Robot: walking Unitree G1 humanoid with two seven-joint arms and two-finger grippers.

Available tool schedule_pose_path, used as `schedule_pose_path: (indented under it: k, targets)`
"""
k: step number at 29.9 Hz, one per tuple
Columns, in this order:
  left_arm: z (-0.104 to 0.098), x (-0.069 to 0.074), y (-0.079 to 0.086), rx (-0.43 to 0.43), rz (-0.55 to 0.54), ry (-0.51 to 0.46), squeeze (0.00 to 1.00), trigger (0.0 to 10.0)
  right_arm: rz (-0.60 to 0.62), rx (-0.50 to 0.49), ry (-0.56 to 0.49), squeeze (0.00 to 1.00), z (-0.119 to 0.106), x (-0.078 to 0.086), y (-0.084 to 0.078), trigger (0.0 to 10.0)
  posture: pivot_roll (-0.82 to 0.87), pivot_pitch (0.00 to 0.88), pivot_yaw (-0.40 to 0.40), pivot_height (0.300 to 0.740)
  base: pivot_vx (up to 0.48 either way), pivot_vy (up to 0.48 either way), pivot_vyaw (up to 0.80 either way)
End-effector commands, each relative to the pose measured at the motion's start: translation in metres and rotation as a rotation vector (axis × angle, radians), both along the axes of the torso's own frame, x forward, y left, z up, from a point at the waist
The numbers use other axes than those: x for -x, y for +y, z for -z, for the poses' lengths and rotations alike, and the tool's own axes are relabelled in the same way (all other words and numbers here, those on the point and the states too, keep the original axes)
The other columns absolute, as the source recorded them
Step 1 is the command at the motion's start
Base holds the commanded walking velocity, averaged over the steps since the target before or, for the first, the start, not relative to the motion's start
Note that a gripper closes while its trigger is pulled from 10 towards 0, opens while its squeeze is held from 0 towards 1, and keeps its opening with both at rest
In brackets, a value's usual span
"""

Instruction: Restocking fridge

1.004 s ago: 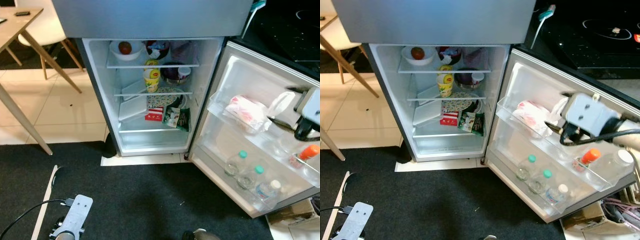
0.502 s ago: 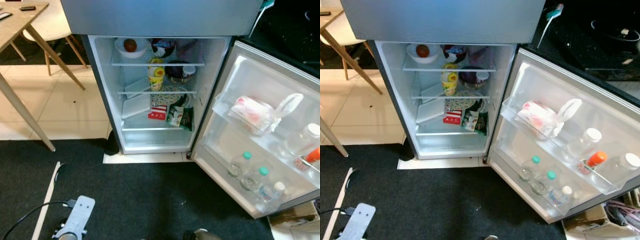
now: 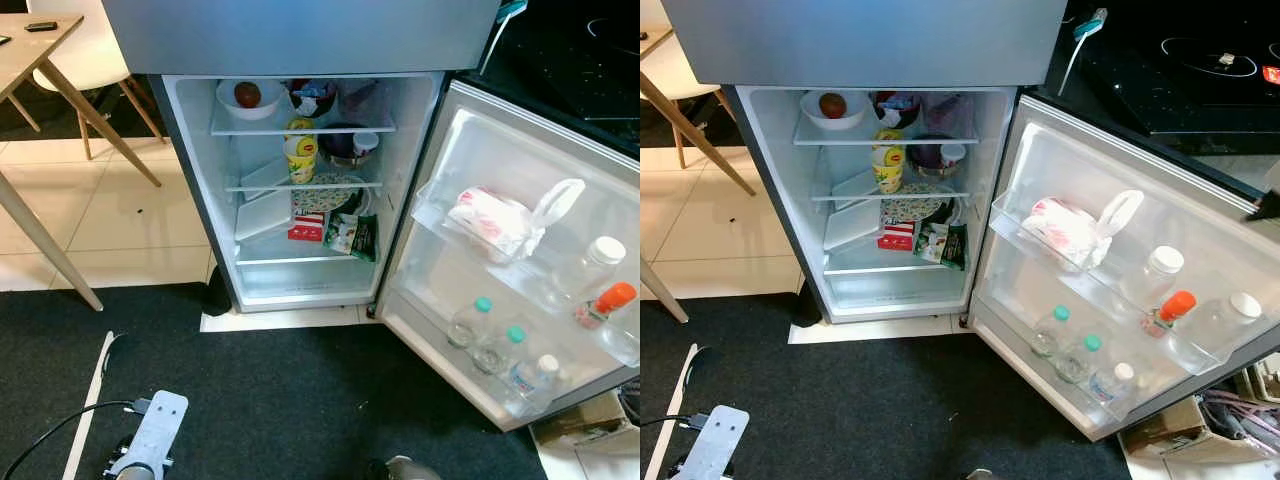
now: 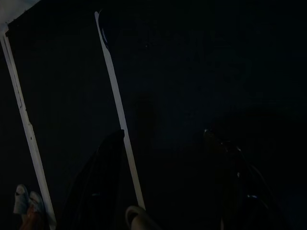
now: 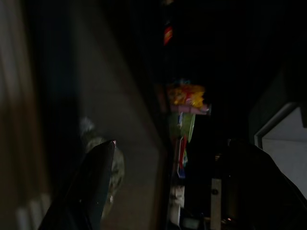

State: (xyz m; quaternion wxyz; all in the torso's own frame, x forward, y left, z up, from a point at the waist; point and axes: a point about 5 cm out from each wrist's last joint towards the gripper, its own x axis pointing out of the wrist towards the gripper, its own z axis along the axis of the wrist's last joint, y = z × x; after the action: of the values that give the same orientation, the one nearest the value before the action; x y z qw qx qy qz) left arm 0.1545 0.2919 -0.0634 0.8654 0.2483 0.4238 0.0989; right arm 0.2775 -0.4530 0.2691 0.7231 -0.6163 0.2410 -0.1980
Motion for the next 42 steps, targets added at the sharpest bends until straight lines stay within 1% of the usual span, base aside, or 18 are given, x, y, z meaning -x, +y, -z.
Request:
schedule_pose_path:
  k: [1, 5, 9, 10, 13, 14, 15, 17, 18, 19, 20, 22, 25, 27, 33, 39, 40, 42]
  targets:
    - [0.006, 0.008, -0.006, 0.016, -0.016, 0.03, 0.0, 10.0, 0.01, 0.022, 0.089, 0.0, 0.011, 0.003, -0.003, 10.0, -0.03, 0.064, -0.061, 0.706, 0.0, 0.0, 0.0]
    - [0.007, 0.009, -0.006, 0.018, -0.02, 0.032, 0.0, 10.0, 0.016, 0.036, 0.13, 0.0, 0.014, 0.005, -0.005, 10.0, -0.03, 0.068, -0.064, 0.706, 0.0, 0.0, 0.0]
    - [0.007, 0.01, -0.006, 0.019, -0.021, 0.035, 0.0, 10.0, 0.018, 0.021, 0.166, 0.0, 0.017, 0.006, -0.005, 10.0, -0.03, 0.068, -0.062, 0.706, 0.0, 0.0, 0.0]
    - [0.007, 0.01, -0.006, 0.019, -0.021, 0.036, 0.0, 10.0, 0.021, 0.021, 0.16, 0.0, 0.016, 0.006, -0.006, 10.0, -0.03, 0.067, -0.061, 0.706, 0.0, 0.0, 0.0]
    - [0.007, 0.009, -0.005, 0.017, -0.023, 0.036, 0.0, 10.0, 0.03, 0.038, 0.124, 0.0, 0.011, 0.005, -0.006, 10.0, -0.03, 0.067, -0.06, 0.706, 0.0, 0.0, 0.0]
    - [0.007, 0.009, -0.005, 0.016, -0.024, 0.036, 0.0, 10.0, 0.036, 0.05, 0.097, 0.0, 0.007, 0.005, -0.007, 10.0, -0.03, 0.067, -0.06, 0.706, 0.0, 0.0, 0.0]
    - [0.007, 0.009, -0.005, 0.016, -0.024, 0.036, 0.0, 10.0, 0.036, 0.05, 0.097, 0.0, 0.007, 0.005, -0.007, 10.0, -0.03, 0.067, -0.06, 0.706, 0.0, 0.0, 0.0]
    - [0.006, 0.009, -0.004, 0.014, -0.025, 0.036, 0.0, 10.0, 0.056, 0.082, 0.0, 0.0, -0.005, 0.003, -0.007, 10.0, -0.03, 0.065, -0.057, 0.706, 0.0, 0.0, 0.0]
    - [0.006, 0.009, -0.004, 0.014, -0.025, 0.036, 0.0, 10.0, 0.069, 0.075, -0.048, 0.0, -0.01, 0.003, -0.008, 10.0, -0.03, 0.065, -0.057, 0.706, 0.0, 0.0, 0.0]
    - [0.006, 0.009, -0.004, 0.014, -0.025, 0.036, 0.0, 10.0, 0.069, 0.075, -0.048, 0.0, -0.01, 0.003, -0.008, 10.0, -0.03, 0.065, -0.057, 0.706, 0.0, 0.0, 0.0]
    - [0.006, 0.009, -0.004, 0.014, -0.025, 0.037, 0.0, 10.0, 0.085, 0.067, -0.073, 0.0, -0.011, 0.003, -0.008, 10.0, -0.03, 0.063, -0.058, 0.706, 0.0, 0.0, 0.0]
    - [0.006, 0.008, -0.004, 0.016, -0.027, 0.036, 0.0, 10.0, 0.115, 0.043, -0.055, 0.0, -0.006, 0.004, -0.01, 10.0, -0.03, 0.062, -0.057, 0.706, 0.0, 0.0, 0.0]
    - [0.007, 0.008, -0.005, 0.017, -0.027, 0.037, 0.0, 10.0, 0.141, 0.077, 0.002, 0.0, 0.005, 0.008, -0.013, 10.0, -0.02, 0.057, -0.056, 0.706, 0.0, 0.0, 0.0]
    - [0.007, 0.008, -0.005, 0.017, -0.028, 0.037, 0.0, 10.0, 0.149, 0.091, 0.019, 0.0, 0.007, 0.01, -0.014, 10.0, -0.02, 0.057, -0.056, 0.706, 0.0, 0.0, 0.0]
    - [0.006, 0.012, 0.002, 0.004, -0.045, 0.044, 0.0, 10.0, 0.193, 0.122, 0.039, 0.0, 0.021, 0.019, -0.019, 10.0, 0.0, 0.055, -0.051, 0.706, 0.0, 0.0, 0.0]
    - [0.005, 0.013, 0.003, 0.002, -0.048, 0.045, 0.0, 10.0, 0.203, 0.119, 0.069, 0.0, 0.026, 0.02, -0.02, 10.0, 0.0, 0.046, -0.051, 0.706, 0.0, 0.0, 0.0]
    - [0.005, 0.013, 0.003, 0.001, -0.053, 0.043, 0.0, 10.0, 0.189, 0.106, 0.126, 0.0, 0.029, 0.018, -0.018, 10.0, 0.0, 0.049, -0.049, 0.706, 0.0, 0.0, 0.0]
    - [0.005, 0.013, 0.003, 0.001, -0.054, 0.043, 0.0, 10.0, 0.183, 0.106, 0.142, 0.0, 0.029, 0.018, -0.017, 10.0, 0.0, 0.049, -0.049, 0.706, 0.0, 0.0, 0.0]
